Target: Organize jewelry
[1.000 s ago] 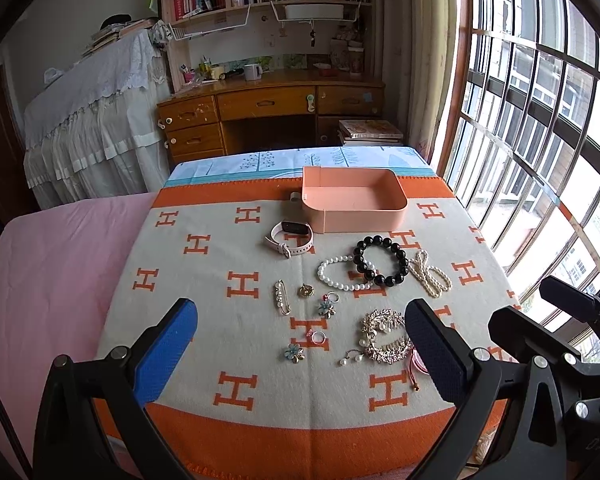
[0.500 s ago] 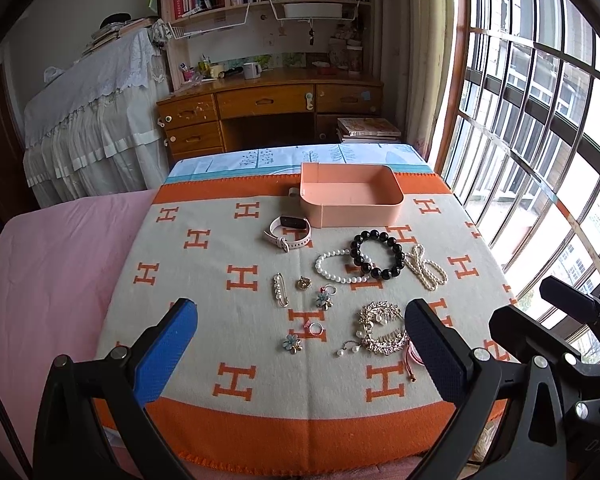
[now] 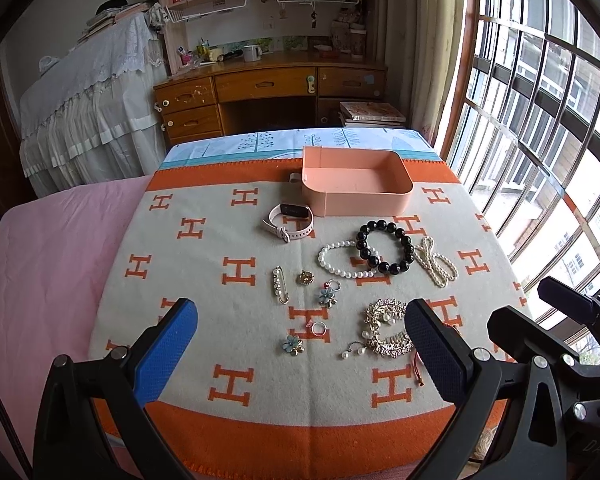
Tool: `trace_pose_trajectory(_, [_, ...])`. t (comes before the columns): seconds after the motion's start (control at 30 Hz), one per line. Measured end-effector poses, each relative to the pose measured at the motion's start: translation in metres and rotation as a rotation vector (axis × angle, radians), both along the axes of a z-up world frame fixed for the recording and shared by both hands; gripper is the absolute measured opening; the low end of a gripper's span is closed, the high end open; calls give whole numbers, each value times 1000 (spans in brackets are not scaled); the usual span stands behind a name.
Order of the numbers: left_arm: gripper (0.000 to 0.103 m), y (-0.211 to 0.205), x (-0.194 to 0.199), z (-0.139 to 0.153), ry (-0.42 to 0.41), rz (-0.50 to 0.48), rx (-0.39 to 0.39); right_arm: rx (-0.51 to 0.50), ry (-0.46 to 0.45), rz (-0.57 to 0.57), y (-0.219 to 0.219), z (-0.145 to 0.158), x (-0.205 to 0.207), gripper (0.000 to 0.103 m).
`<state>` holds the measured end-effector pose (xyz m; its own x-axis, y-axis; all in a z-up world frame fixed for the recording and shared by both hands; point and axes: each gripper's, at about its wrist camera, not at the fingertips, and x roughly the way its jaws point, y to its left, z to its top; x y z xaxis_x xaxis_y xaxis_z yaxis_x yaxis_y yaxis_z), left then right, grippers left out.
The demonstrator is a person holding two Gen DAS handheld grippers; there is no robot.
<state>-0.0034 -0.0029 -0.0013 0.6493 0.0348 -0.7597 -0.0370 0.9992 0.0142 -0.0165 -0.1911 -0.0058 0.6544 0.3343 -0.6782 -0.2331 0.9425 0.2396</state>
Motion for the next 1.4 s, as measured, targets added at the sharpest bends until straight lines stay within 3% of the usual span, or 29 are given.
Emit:
trace_pose_trajectory(0.43, [102,10,67,-21,65,-46,-28,-14,35,26,-3,-10,44,86])
trace_pose_trajectory(0.7, [102,54,137,-27,141,-32,-64,-107,12,-3,-17,-5,86,81])
trace_pose_trajectory(0.97, [102,80,184,-41,243,-43,-105,-72,120,-78,-59,-25,139,79])
trace_pose_trajectory(1.2, [102,88,202,-92,404,12,-195,-32,294,-58,-70,-69,167,53])
trace_pose_trajectory(1.4, [85,92,207,-137,533,74,-332,-97,392,6,-56,-110,177,39])
